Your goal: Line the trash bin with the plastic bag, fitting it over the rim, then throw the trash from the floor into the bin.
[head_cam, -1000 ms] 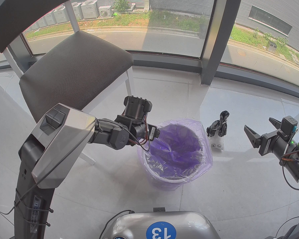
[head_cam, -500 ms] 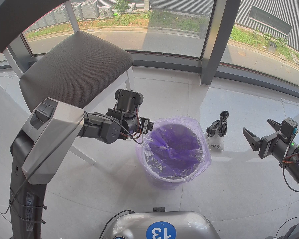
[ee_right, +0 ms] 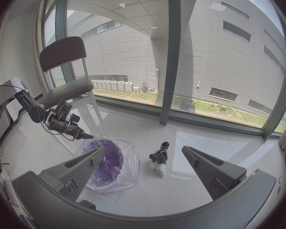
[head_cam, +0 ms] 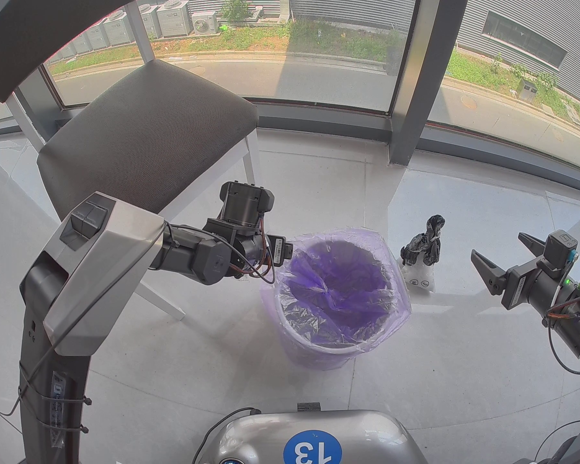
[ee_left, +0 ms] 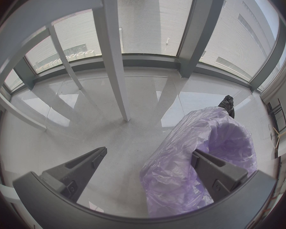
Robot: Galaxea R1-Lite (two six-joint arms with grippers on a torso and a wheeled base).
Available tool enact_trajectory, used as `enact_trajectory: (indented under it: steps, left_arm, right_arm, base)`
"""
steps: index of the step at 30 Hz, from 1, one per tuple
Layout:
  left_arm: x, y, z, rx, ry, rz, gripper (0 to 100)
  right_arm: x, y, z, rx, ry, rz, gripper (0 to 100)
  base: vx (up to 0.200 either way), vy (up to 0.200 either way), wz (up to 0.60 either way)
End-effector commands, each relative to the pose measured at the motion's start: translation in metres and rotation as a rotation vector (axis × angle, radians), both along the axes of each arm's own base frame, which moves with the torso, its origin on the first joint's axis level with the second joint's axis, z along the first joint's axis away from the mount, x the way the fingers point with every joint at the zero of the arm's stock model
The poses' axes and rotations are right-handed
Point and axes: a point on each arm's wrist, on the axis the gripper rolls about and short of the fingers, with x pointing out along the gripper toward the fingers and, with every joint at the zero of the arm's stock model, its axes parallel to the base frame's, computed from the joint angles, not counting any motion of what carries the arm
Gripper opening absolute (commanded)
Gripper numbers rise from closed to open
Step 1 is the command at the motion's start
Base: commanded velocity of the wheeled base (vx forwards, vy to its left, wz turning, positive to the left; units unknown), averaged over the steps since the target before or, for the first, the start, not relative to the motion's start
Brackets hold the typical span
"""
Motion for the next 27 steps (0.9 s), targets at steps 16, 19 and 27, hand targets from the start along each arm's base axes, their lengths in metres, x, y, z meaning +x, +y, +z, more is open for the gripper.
enact_trajectory:
  steps: [16,19,27]
  left_arm:
    - [0.005,0.021,-0.028,-0.061,0.040,0.056,100]
    - [0.006,0.021,-0.032,-0.107,0.053,0.057,100]
    - [0.010,0.027,-0.047,-0.192,0.106,0.112,100]
  right_arm:
    - [0.002,0.001,-0.003,-0.005,0.013,-0.002,100]
    - [0.002,0.001,-0.003,-0.006,0.015,-0.002,100]
    - [0.002,0.001,-0.005,-0.008,0.021,-0.002,100]
  base:
    - [0.000,0.000,0.00]
    - [0.000,0.000,0.00]
    - [0.000,0.000,0.00]
